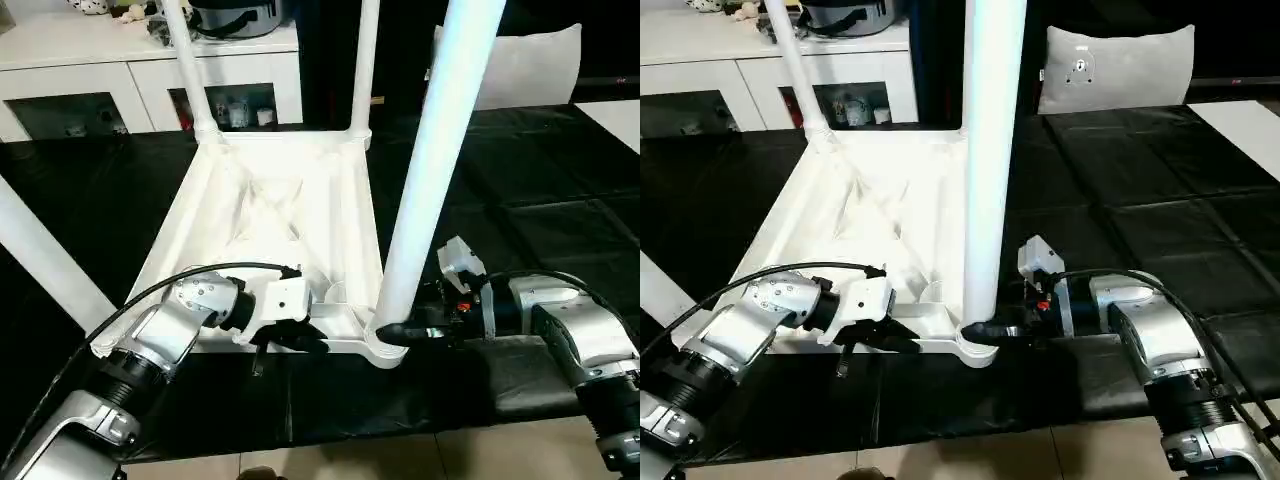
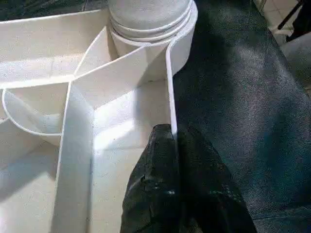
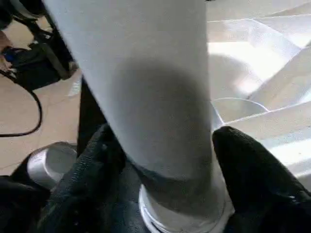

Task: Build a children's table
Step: Rotate leg to tighten

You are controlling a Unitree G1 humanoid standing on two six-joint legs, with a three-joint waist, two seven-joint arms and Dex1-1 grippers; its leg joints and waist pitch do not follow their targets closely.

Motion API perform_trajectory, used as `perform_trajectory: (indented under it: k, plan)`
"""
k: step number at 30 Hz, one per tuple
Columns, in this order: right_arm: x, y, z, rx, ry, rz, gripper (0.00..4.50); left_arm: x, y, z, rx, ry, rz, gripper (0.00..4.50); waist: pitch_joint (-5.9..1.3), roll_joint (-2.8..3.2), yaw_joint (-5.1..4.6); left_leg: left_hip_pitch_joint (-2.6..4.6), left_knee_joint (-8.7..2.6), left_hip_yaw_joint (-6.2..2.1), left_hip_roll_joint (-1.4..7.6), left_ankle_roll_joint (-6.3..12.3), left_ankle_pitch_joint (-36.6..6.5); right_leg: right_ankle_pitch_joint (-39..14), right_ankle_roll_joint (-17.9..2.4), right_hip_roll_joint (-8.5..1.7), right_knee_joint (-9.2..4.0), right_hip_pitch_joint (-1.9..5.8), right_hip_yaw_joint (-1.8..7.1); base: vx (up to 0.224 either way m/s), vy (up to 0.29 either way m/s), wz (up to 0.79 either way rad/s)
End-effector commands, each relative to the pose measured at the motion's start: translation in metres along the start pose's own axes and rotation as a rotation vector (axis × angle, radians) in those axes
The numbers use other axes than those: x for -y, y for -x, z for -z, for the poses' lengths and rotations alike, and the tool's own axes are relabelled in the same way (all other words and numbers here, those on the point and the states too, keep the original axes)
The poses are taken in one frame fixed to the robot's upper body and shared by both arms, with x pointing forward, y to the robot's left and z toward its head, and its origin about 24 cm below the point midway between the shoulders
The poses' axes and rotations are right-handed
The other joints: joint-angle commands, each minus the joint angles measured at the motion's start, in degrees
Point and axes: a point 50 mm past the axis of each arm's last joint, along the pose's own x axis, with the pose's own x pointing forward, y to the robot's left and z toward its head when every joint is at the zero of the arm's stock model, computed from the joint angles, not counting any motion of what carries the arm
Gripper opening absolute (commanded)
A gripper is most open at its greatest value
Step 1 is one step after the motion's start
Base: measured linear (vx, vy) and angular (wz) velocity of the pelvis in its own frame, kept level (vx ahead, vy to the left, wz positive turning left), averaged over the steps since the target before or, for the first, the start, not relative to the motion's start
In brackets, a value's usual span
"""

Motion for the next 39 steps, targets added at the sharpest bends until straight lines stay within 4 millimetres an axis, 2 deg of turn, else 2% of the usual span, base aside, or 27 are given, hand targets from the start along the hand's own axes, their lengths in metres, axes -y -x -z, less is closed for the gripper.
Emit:
perform_trajectory:
  k: [1,7,10,13,15,16,17,18,20,21,22,23,24,25,27,29,30,33,35,39]
  plan:
    - [-0.002,0.000,-0.003,0.006,-0.002,-0.029,2.82,-0.001,-0.002,-0.009,0.003,-0.059,0.048,0.00,-3.99,-0.82,-0.43,0.40,-3.86,-0.41,2.37,3.51,-9.53,-12.66,-11.75,-3.39,-4.17,3.14,2.94,0.000,0.000,0.00]
    - [-0.006,-0.005,-0.001,0.025,-0.019,-0.042,2.21,-0.001,-0.003,-0.007,0.014,-0.031,0.017,0.00,-4.06,-0.92,-0.36,0.42,-3.82,-0.39,2.40,3.46,-8.96,-12.07,-11.87,-3.41,-4.02,3.09,2.96,0.000,0.000,0.00]
    - [-0.004,-0.010,0.000,0.060,-0.043,0.018,2.16,-0.003,-0.004,-0.009,0.038,0.013,-0.028,0.00,-4.04,-1.01,-0.30,0.34,-3.79,-0.36,2.35,3.52,-8.55,-12.31,-11.69,-3.46,-4.07,3.11,2.95,0.000,0.000,0.00]
    - [0.004,-0.018,0.000,0.087,-0.052,0.157,2.10,-0.010,-0.007,-0.013,0.069,0.079,-0.122,0.00,-3.74,-1.01,-0.72,0.35,-4.00,-0.33,2.22,2.53,-10.19,-16.27,-10.69,-3.52,-4.44,2.95,2.92,0.000,0.000,0.00]
    - [0.013,-0.026,0.002,0.099,-0.076,0.302,2.06,-0.017,-0.010,-0.018,0.099,0.140,-0.209,0.00,-3.42,-1.02,-1.15,0.59,-4.22,-0.43,1.98,0.98,-12.03,-22.33,-8.66,-3.51,-5.14,2.79,2.80,0.000,0.000,0.00]
    - [0.017,-0.029,0.003,0.102,-0.094,0.354,2.06,-0.019,-0.011,-0.019,0.110,0.159,-0.236,0.00,-3.38,-1.08,-1.26,0.66,-4.28,-0.47,1.85,0.79,-12.55,-23.68,-8.15,-3.51,-5.36,2.77,2.69,0.000,0.000,0.00]
    - [0.022,-0.032,0.003,0.108,-0.123,0.436,2.06,-0.021,-0.014,-0.022,0.120,0.182,-0.274,0.00,-3.30,-1.18,-1.83,0.57,-4.41,-0.63,1.73,0.44,-13.32,-25.55,-7.26,-3.55,-5.63,2.86,2.54,0.000,0.000,0.00]
    - [0.029,-0.039,0.004,0.121,-0.179,0.571,2.02,-0.025,-0.020,-0.027,0.133,0.222,-0.334,0.00,-3.22,-0.97,-2.59,0.42,-4.55,-0.77,1.66,0.08,-13.59,-26.45,-6.66,-3.47,-5.69,2.89,2.46,0.000,0.000,0.00]
    - [0.035,-0.045,0.005,0.131,-0.236,0.694,2.02,-0.029,-0.028,-0.032,0.150,0.263,-0.396,0.00,-3.11,-1.04,-3.99,0.13,-4.73,-1.02,1.55,-0.70,-14.56,-27.56,-5.90,-3.33,-5.81,3.01,2.15,0.000,0.000,0.00]
    - [0.036,-0.046,0.005,0.133,-0.244,0.717,2.02,-0.030,-0.030,-0.033,0.154,0.272,-0.410,0.00,-3.28,-1.10,-4.65,0.10,-4.61,-1.01,1.38,-0.62,-14.58,-27.23,-5.72,-3.32,-5.96,3.04,2.14,0.000,0.000,0.00]
    - [0.037,-0.051,0.006,0.140,-0.249,0.783,2.02,-0.034,-0.038,-0.040,0.174,0.297,-0.461,0.00,-3.38,-1.11,-4.81,0.10,-4.49,-1.01,1.32,-0.40,-14.17,-26.73,-5.68,-3.43,-6.06,3.03,2.22,0.000,0.000,0.00]
    - [0.037,-0.053,0.006,0.149,-0.243,0.790,2.35,-0.035,-0.040,-0.041,0.180,0.303,-0.476,0.00,-3.40,-1.09,-5.11,0.05,-4.35,-0.81,1.28,0.19,-13.22,-25.02,-6.10,-3.33,-6.11,2.89,2.39,0.000,0.000,0.00]
    - [0.036,-0.057,0.006,0.164,-0.232,0.799,2.35,-0.036,-0.043,-0.044,0.188,0.313,-0.499,0.00,-3.64,-1.22,-5.19,-0.09,-4.20,-0.69,1.27,0.91,-11.93,-22.63,-6.56,-3.31,-5.91,3.07,2.49,0.000,0.000,0.00]
    - [0.035,-0.059,0.005,0.192,-0.237,0.803,2.55,-0.037,-0.046,-0.046,0.184,0.301,-0.503,0.00,-3.78,-1.36,-5.15,-0.21,-4.06,-0.60,1.19,1.78,-10.35,-19.95,-7.12,-3.21,-5.74,3.16,2.52,0.000,0.000,0.00]
    - [0.035,-0.061,0.004,0.226,-0.243,0.821,2.69,-0.036,-0.049,-0.048,0.171,0.280,-0.506,0.00,-3.92,-1.37,-5.06,-0.28,-3.94,-0.49,1.24,2.88,-8.16,-15.67,-8.36,-3.10,-5.27,3.24,2.60,0.000,0.000,0.00]
    - [0.034,-0.060,0.004,0.230,-0.230,0.827,2.77,-0.035,-0.049,-0.049,0.165,0.264,-0.502,0.00,-3.90,-1.26,-4.80,-0.17,-3.91,-0.39,1.32,3.69,-7.05,-13.57,-9.34,-3.08,-5.08,3.24,2.65,0.000,0.000,0.00]
    - [0.032,-0.058,0.002,0.243,-0.209,0.812,3.01,-0.034,-0.046,-0.047,0.151,0.245,-0.499,0.00,-3.87,-1.21,-4.66,-0.20,-3.96,-0.42,1.45,3.85,-6.86,-13.02,-9.65,-3.07,-4.97,3.35,2.64,0.000,0.000,0.00]
    - [0.026,-0.045,-0.001,0.260,-0.160,0.735,3.13,-0.032,-0.039,-0.040,0.131,0.209,-0.489,0.00,-3.85,-1.15,-4.36,-0.11,-3.98,-0.44,1.58,4.22,-7.41,-12.14,-9.88,-3.10,-4.83,3.43,2.69,0.000,0.000,0.00]
    - [0.024,-0.038,0.000,0.238,-0.128,0.700,3.37,-0.029,-0.038,-0.038,0.128,0.184,-0.464,0.00,-3.80,-1.09,-4.11,0.04,-3.98,-0.43,1.71,4.34,-7.93,-11.86,-9.95,-3.06,-4.82,3.41,2.75,0.000,0.000,0.00]
    - [0.017,-0.015,-0.001,0.212,-0.029,0.584,3.59,-0.021,-0.033,-0.032,0.130,0.132,-0.373,0.00,-3.70,-0.96,-3.40,0.12,-4.01,-0.42,1.81,4.11,-9.58,-13.69,-9.89,-3.29,-5.02,3.45,2.76,0.000,0.000,0.00]
